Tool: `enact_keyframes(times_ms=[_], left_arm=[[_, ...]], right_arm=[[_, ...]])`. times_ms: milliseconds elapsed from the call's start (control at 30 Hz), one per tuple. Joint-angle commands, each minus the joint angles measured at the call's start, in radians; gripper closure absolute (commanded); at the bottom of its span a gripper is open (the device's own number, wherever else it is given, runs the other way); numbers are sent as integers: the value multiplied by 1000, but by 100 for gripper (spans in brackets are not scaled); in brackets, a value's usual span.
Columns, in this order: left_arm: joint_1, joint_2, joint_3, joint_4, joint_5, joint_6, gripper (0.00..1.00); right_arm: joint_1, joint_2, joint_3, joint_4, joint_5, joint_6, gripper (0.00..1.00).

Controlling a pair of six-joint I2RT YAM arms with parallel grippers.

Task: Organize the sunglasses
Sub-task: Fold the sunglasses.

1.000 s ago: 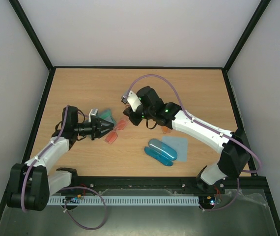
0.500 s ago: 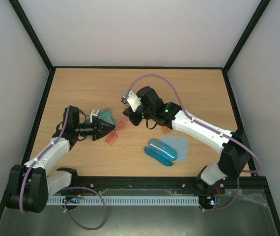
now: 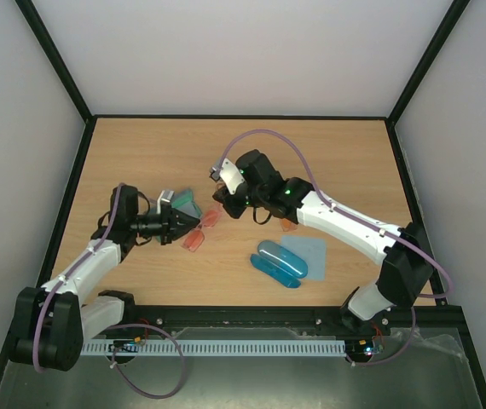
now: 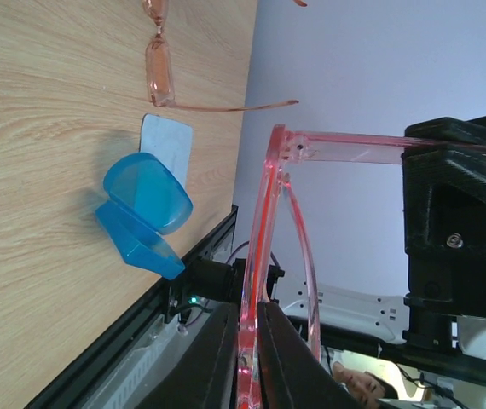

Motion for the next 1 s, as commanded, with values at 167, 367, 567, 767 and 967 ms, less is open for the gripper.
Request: enact_keyframes(times_ms=[167,367,567,767,967], left_arm=[[-11,-10,-27,-30,16,5,76],[-11,-6,-27,-21,17,3,88],[-11,10,-31,10,11,-13,96],[-11,24,-23,37,5,-29,97],[-6,30,-24,72,-2,-57,98]], right_arm=[[6,20,10,14,-7,5,99],[6,23,11,14,-8,3,99],[6,15,5,17,-12,3,99],[5,12,12,13,-15,6,90],[6,2,13,11,-6,12,61]])
